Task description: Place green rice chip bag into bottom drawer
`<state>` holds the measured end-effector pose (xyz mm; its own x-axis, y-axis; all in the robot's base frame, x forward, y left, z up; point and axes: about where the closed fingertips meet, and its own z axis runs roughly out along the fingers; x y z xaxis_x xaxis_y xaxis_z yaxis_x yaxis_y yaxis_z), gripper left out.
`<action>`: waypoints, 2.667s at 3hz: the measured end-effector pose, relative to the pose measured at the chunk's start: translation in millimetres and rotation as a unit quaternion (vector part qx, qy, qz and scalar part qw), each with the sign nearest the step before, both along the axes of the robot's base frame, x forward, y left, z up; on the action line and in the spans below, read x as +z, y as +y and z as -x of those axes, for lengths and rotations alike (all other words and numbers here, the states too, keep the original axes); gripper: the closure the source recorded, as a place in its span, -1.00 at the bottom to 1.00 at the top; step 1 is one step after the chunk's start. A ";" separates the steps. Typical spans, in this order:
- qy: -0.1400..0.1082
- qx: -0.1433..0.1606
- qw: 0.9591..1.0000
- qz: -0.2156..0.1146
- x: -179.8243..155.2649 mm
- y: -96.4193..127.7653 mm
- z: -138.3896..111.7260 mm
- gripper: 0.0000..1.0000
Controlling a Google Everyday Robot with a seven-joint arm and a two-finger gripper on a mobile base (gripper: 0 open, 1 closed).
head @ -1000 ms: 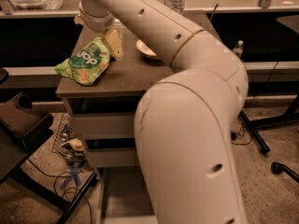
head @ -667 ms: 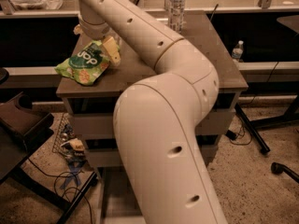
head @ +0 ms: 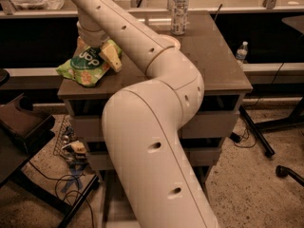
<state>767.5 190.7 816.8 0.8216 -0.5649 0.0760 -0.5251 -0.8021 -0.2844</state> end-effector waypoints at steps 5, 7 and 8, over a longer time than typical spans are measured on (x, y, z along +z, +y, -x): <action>-0.002 0.000 1.000 -0.002 13.7 1.4 -1.3 1.00; -0.020 -0.003 0.999 -0.049 34.7 0.1 -0.9 1.00; -0.061 -0.033 0.992 -0.106 83.0 -23.0 14.1 1.00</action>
Offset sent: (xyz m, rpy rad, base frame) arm 0.0000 0.0000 0.0039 0.0000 0.0000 0.0000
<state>753.4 167.7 899.8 0.7739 -0.6316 0.0454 -0.5265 -0.6816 -0.5082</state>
